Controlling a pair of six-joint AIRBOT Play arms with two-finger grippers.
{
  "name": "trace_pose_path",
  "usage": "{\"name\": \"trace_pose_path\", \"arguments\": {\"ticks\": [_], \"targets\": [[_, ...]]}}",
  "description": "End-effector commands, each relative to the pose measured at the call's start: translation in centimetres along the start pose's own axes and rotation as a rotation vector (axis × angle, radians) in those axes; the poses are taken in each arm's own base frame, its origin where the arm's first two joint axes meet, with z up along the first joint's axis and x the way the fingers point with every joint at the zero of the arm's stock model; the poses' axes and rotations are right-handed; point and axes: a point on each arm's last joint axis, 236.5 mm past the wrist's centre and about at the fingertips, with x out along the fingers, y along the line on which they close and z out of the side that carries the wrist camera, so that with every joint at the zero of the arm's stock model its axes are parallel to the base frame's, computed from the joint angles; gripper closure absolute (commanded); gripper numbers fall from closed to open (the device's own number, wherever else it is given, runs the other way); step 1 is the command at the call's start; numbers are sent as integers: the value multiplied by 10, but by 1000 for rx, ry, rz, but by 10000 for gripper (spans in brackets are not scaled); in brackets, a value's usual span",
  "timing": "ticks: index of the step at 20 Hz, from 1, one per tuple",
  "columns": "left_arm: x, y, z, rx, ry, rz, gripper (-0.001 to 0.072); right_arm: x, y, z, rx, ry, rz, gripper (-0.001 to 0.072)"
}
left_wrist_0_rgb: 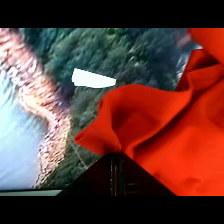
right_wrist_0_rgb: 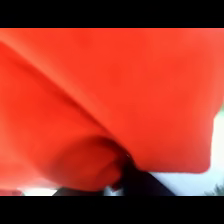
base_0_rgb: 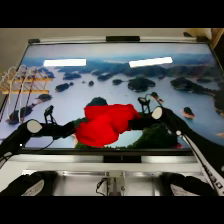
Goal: Fold the shirts.
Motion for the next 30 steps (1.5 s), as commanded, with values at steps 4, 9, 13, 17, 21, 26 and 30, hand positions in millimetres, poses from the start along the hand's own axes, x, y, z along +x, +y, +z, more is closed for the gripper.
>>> {"name": "trace_pose_path", "arguments": {"ticks": [4,9,13,17,21,26,30], "targets": [[-66,-62,62,265,-228,-98,675,-53,-5,39,-228,-127,-151,641],[-320,-158,137,494,-868,-161,675,-282,-25,102,-519,-505,-646,641],[-534,-216,74,557,-1341,-295,675,-472,50,88,-528,-1020,-630,640],[-605,-237,-4,640,-1501,-402,675,-590,127,28,-551,-1421,-395,641],[-560,-208,-1,642,-1340,-222,675,-583,116,11,-511,-1351,-394,641],[-455,-144,50,537,-1050,-6,675,-415,35,5,-394,-626,-490,641],[-343,-97,88,431,-845,18,675,-275,-21,14,-358,-333,-509,641]]}}
